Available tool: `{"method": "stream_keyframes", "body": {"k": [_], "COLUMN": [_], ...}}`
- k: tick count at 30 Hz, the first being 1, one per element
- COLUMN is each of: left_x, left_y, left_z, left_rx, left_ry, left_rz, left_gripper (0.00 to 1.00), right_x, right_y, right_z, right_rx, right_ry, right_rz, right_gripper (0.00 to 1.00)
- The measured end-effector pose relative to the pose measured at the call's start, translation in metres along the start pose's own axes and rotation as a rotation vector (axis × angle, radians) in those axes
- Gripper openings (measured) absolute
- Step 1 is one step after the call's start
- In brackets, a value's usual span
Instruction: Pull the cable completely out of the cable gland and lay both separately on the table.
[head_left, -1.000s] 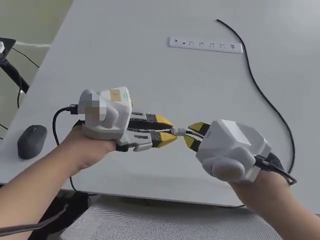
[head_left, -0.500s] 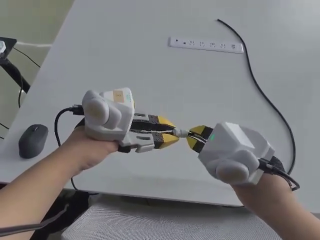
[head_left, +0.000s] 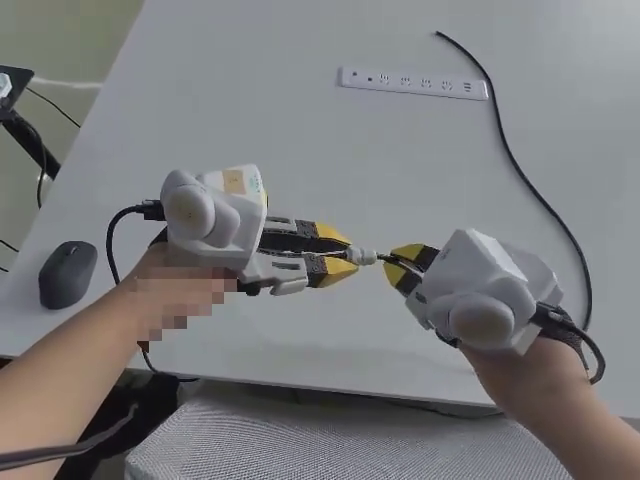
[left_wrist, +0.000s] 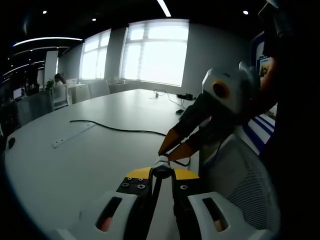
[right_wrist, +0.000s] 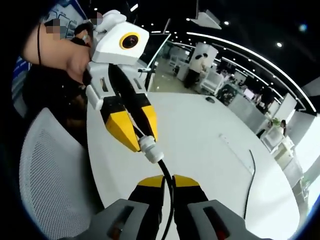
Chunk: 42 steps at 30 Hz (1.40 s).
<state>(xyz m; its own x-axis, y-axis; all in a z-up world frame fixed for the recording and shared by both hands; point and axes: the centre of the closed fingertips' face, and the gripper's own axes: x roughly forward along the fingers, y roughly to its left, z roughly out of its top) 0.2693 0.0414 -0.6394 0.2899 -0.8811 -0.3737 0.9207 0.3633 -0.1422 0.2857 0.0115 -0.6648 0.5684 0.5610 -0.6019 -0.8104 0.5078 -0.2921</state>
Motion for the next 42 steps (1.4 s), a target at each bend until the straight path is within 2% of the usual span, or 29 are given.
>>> {"method": "stream_keyframes", "body": {"k": [9, 16, 23, 29, 36, 42], "left_x": [-0.004, -0.003, -0.004, -0.005, -0.004, -0.003], "left_y": [-0.001, -0.001, 0.0, 0.001, 0.002, 0.0], "left_z": [-0.001, -0.001, -0.002, -0.002, -0.003, -0.004], "left_rx": [0.008, 0.008, 0.006, 0.003, 0.003, 0.003], "left_ry": [0.0, 0.002, 0.0, -0.002, -0.002, -0.001], "left_rz": [0.003, 0.0, 0.003, 0.004, 0.004, 0.0], "left_gripper": [0.15, 0.15, 0.15, 0.15, 0.15, 0.15], "right_x": [0.001, 0.004, 0.006, 0.008, 0.008, 0.008], "right_y": [-0.007, -0.016, -0.021, -0.026, -0.029, -0.025], "right_z": [-0.019, -0.042, -0.06, -0.078, -0.094, -0.096], "right_rx": [0.197, 0.418, 0.545, 0.733, 0.855, 0.9], "right_ry": [0.014, 0.031, 0.049, 0.072, 0.086, 0.08], "right_rz": [-0.019, -0.036, -0.05, -0.074, -0.093, -0.089], "right_gripper": [0.0, 0.0, 0.0, 0.01, 0.01, 0.01]}}
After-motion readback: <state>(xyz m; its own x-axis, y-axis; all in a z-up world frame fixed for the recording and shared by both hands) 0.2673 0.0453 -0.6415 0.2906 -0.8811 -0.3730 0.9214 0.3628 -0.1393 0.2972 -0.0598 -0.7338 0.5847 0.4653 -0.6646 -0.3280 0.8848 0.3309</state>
